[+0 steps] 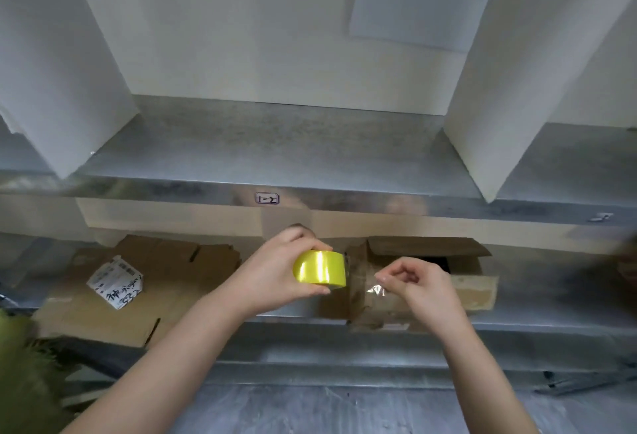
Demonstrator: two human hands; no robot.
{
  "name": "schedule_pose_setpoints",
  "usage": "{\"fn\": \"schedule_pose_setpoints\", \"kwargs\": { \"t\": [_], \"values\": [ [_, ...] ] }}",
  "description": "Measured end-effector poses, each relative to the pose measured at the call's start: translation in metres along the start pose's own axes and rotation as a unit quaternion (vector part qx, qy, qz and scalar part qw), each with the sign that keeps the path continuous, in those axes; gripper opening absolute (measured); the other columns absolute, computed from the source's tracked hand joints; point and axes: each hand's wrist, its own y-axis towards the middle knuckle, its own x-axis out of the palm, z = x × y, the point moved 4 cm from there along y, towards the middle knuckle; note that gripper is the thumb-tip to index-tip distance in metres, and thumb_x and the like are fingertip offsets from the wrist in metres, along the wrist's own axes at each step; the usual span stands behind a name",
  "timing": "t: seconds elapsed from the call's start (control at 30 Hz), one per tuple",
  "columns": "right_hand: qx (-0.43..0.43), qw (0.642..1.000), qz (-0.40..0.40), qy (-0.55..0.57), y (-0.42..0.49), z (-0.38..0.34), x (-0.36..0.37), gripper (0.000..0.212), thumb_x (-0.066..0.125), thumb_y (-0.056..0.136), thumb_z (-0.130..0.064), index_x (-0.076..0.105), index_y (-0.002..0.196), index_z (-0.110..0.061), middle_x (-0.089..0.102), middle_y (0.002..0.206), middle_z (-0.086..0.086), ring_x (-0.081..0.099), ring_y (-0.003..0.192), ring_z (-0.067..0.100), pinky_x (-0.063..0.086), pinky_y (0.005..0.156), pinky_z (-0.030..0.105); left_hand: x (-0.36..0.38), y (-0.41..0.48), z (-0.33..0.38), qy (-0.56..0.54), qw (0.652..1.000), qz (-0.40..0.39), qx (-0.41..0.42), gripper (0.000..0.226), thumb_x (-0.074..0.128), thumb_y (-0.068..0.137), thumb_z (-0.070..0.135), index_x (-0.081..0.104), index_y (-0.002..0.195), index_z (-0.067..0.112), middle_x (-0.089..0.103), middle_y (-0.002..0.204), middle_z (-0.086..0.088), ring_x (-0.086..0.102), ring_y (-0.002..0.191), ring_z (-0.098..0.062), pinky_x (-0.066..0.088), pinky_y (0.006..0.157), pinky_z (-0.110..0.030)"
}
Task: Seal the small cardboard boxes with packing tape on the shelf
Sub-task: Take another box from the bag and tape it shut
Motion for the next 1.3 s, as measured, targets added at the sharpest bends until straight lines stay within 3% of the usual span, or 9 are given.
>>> {"fn": "schedule_pose_setpoints", "kwargs": {
  "t": [0.23, 0.4, 0.5, 0.6, 0.7, 0.83, 0.93, 1.13, 1.3],
  "values": [
    [-0.003, 1.0, 0.001, 0.006, 0.008, 0.063, -0.079, 0.007, 0.076, 0.082, -0.021, 0.073, 0.079, -0.026, 0.067, 0.06, -0.01, 0.057, 0.059, 0.001, 0.045, 0.06, 0.013, 0.06, 0.034, 0.082, 0.032, 0.999, 0.022, -0.016, 0.06, 0.083, 0.067, 0.044, 0.059, 0.119, 0.027, 0.052, 0.11, 0.015, 0.05, 0.105, -0.002, 0.04, 0.091, -0.02],
    [0.003, 0.999, 0.042, -0.019, 0.031, 0.107, -0.108, 0.01, 0.079, 0.08, -0.03, 0.071, 0.075, -0.026, 0.067, 0.059, -0.015, 0.061, 0.06, 0.002, 0.043, 0.059, 0.017, 0.106, 0.062, 0.097, 0.059, 0.995, 0.04, -0.071, 0.053, 0.08, 0.067, 0.049, 0.046, 0.104, 0.034, 0.049, 0.104, 0.02, 0.05, 0.099, -0.007, 0.033, 0.074, -0.021],
    [0.0, 0.999, 0.049, -0.009, 0.041, 0.124, -0.109, 0.012, 0.078, 0.08, -0.03, 0.07, 0.072, -0.027, 0.068, 0.064, -0.016, 0.064, 0.067, 0.0, 0.043, 0.056, 0.008, 0.12, 0.075, 0.093, 0.075, 0.991, 0.046, -0.101, 0.056, 0.079, 0.068, 0.052, 0.052, 0.113, 0.033, 0.057, 0.114, 0.012, 0.051, 0.108, -0.011, 0.038, 0.085, -0.025],
    [0.0, 0.998, 0.059, 0.019, 0.051, 0.136, -0.106, 0.012, 0.077, 0.082, -0.026, 0.068, 0.076, -0.024, 0.07, 0.071, -0.011, 0.065, 0.073, 0.004, 0.048, 0.066, 0.017, 0.122, 0.085, 0.087, 0.075, 0.991, 0.043, -0.104, 0.062, 0.076, 0.071, 0.056, 0.054, 0.126, 0.038, 0.06, 0.119, 0.007, 0.053, 0.112, -0.016, 0.041, 0.095, -0.031],
    [-0.002, 0.997, 0.074, 0.036, 0.061, 0.142, -0.111, 0.012, 0.076, 0.083, -0.024, 0.066, 0.077, -0.022, 0.07, 0.074, -0.007, 0.067, 0.076, 0.013, 0.052, 0.071, 0.028, 0.122, 0.085, 0.079, -0.019, 0.993, 0.019, -0.116, 0.066, 0.072, 0.075, 0.057, 0.042, 0.133, 0.049, 0.054, 0.13, 0.022, 0.051, 0.115, -0.004, 0.04, 0.094, -0.019],
    [-0.001, 0.997, 0.046, 0.067, 0.066, 0.146, -0.117, 0.01, 0.075, 0.084, -0.021, 0.067, 0.078, -0.02, 0.071, 0.073, -0.002, 0.07, 0.072, 0.019, 0.059, 0.073, 0.038, 0.114, 0.088, 0.075, -0.059, 0.99, 0.027, -0.127, 0.051, 0.073, 0.068, 0.064, 0.046, 0.11, 0.052, 0.056, 0.106, 0.033, 0.054, 0.099, 0.01, 0.044, 0.077, -0.013],
    [-0.023, 0.995, 0.08, 0.052, 0.069, 0.144, -0.125, 0.015, 0.076, 0.082, -0.021, 0.066, 0.072, -0.026, 0.07, 0.071, -0.01, 0.067, 0.074, 0.013, 0.05, 0.066, 0.022, 0.106, 0.106, 0.083, -0.055, 0.991, 0.043, -0.113, 0.05, 0.072, 0.063, 0.067, 0.05, 0.105, 0.051, 0.057, 0.099, 0.031, 0.055, 0.093, 0.009, 0.044, 0.075, -0.011],
    [-0.097, 0.984, 0.142, -0.042, 0.066, 0.141, -0.134, 0.038, 0.08, 0.077, -0.015, 0.05, 0.06, -0.034, 0.055, 0.102, 0.002, 0.052, 0.095, 0.019, 0.041, 0.082, 0.031, 0.124, 0.126, 0.087, -0.064, 0.991, 0.016, -0.116, 0.052, 0.079, 0.068, 0.056, 0.05, 0.11, 0.048, 0.055, 0.108, 0.021, 0.054, 0.097, -0.002, 0.046, 0.079, -0.015],
    [-0.089, 0.989, 0.117, 0.002, 0.068, 0.155, -0.129, 0.035, 0.073, 0.083, -0.007, 0.049, 0.064, -0.024, 0.066, 0.108, 0.005, 0.057, 0.104, 0.02, 0.044, 0.086, 0.032, 0.138, 0.129, 0.087, -0.052, 0.992, 0.013, -0.113, 0.055, 0.075, 0.069, 0.06, 0.044, 0.114, 0.051, 0.054, 0.113, 0.017, 0.053, 0.1, -0.008, 0.05, 0.084, -0.026]
  ]
}}
